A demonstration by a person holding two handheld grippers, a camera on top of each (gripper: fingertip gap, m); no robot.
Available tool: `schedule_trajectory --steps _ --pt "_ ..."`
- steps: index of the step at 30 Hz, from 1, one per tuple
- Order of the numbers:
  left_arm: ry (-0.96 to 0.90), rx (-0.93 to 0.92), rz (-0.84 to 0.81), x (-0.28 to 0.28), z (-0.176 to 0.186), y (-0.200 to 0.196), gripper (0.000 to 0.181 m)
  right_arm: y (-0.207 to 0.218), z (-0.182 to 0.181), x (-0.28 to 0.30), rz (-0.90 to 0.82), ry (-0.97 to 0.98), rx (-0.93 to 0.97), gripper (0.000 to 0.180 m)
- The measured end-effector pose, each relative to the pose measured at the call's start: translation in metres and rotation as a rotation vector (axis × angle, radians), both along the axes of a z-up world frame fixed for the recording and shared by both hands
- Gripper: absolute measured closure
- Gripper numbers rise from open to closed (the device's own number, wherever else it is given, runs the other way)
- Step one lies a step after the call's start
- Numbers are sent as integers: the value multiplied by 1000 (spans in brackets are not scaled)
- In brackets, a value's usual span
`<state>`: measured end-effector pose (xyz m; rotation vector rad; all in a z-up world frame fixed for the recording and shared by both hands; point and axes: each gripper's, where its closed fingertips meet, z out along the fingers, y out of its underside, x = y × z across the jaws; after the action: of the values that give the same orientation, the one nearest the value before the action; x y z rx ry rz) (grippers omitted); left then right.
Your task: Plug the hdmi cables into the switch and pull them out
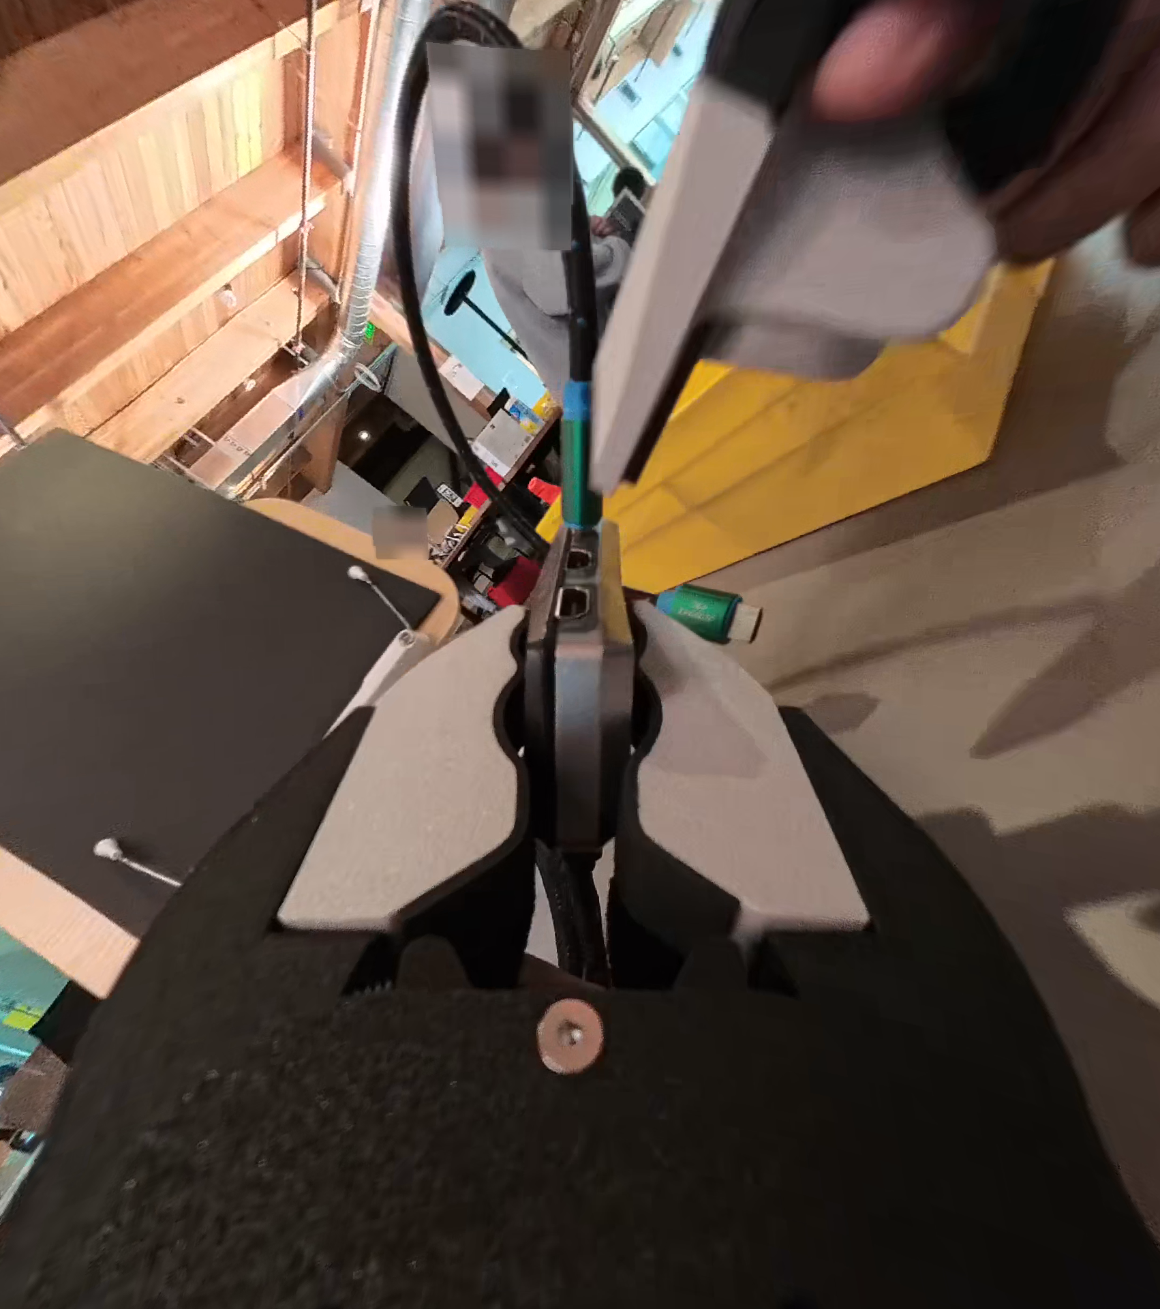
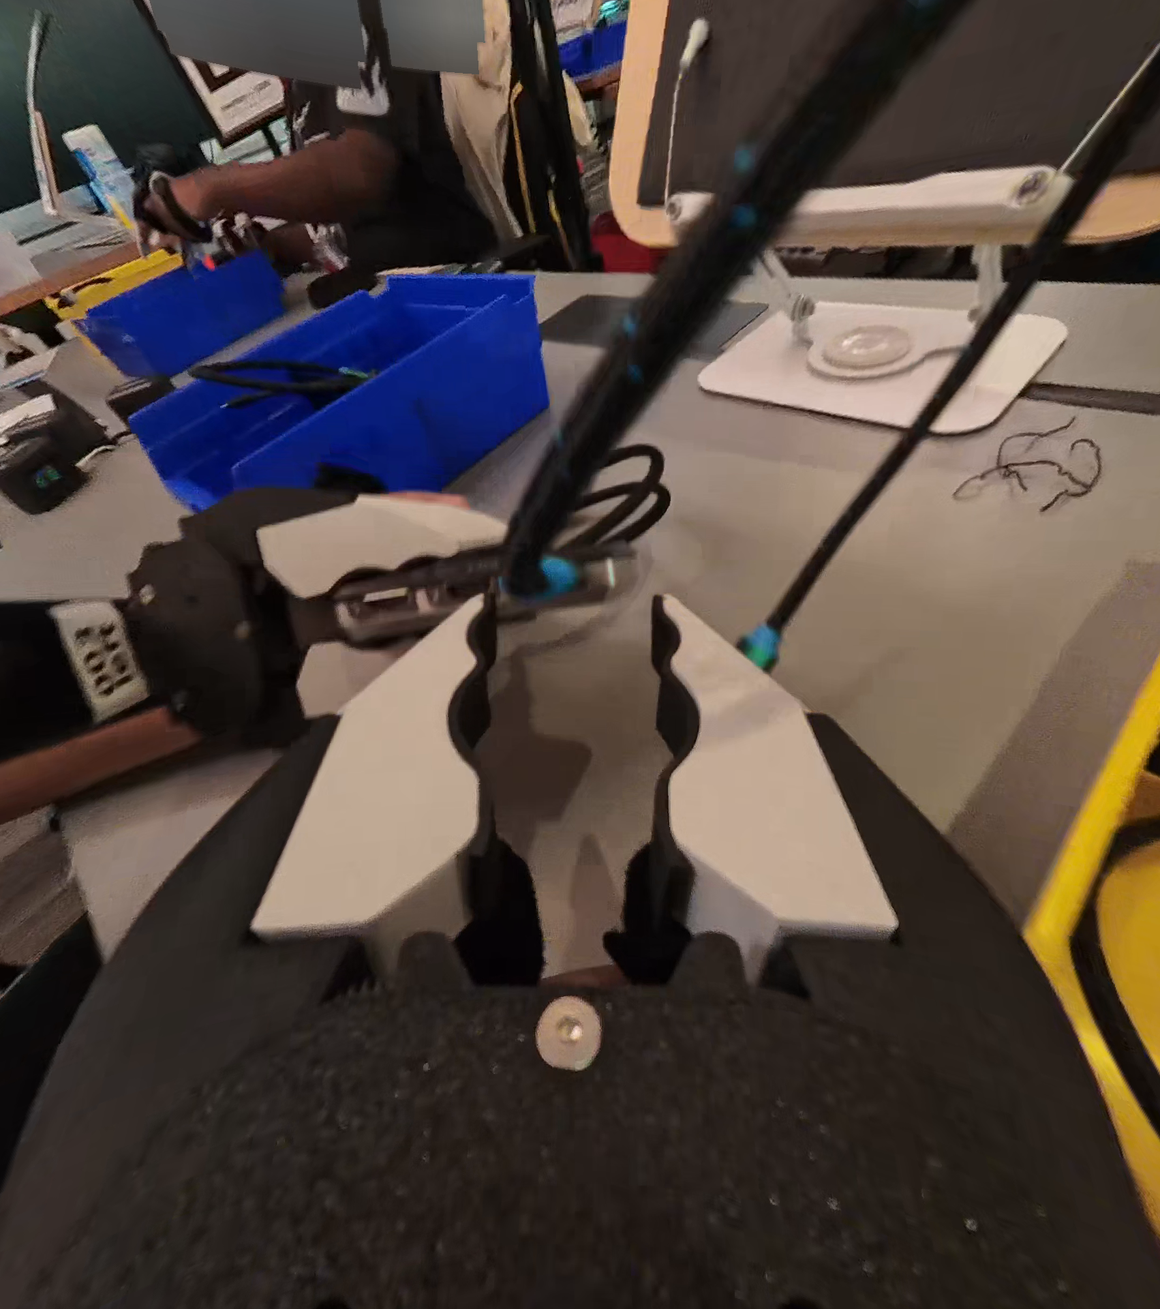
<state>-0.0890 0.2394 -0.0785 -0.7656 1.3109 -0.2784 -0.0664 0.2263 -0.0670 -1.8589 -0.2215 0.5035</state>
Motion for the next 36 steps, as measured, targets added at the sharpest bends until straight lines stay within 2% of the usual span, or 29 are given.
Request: schedule_trajectory --steps 6,8,10,14,30,36 --pt "-5 -46 17 0 0 5 158 11 0 -11 -20 -61 86 142" --pt "0 -61 18 1 -2 6 158 12 2 -7 -65 -115 122 158" --pt "-1 -69 19 1 -1 6 158 12 4 -7 -87 -161 162 157" --pt "19 -66 17 2 -4 4 158 12 10 -5 -124 -130 223 157" --pt "30 -113 17 4 -10 8 158 13 -3 -6 -83 -96 166 159" --pt "19 -246 47 9 -10 15 157 17 3 -1 -179 -64 196 161"
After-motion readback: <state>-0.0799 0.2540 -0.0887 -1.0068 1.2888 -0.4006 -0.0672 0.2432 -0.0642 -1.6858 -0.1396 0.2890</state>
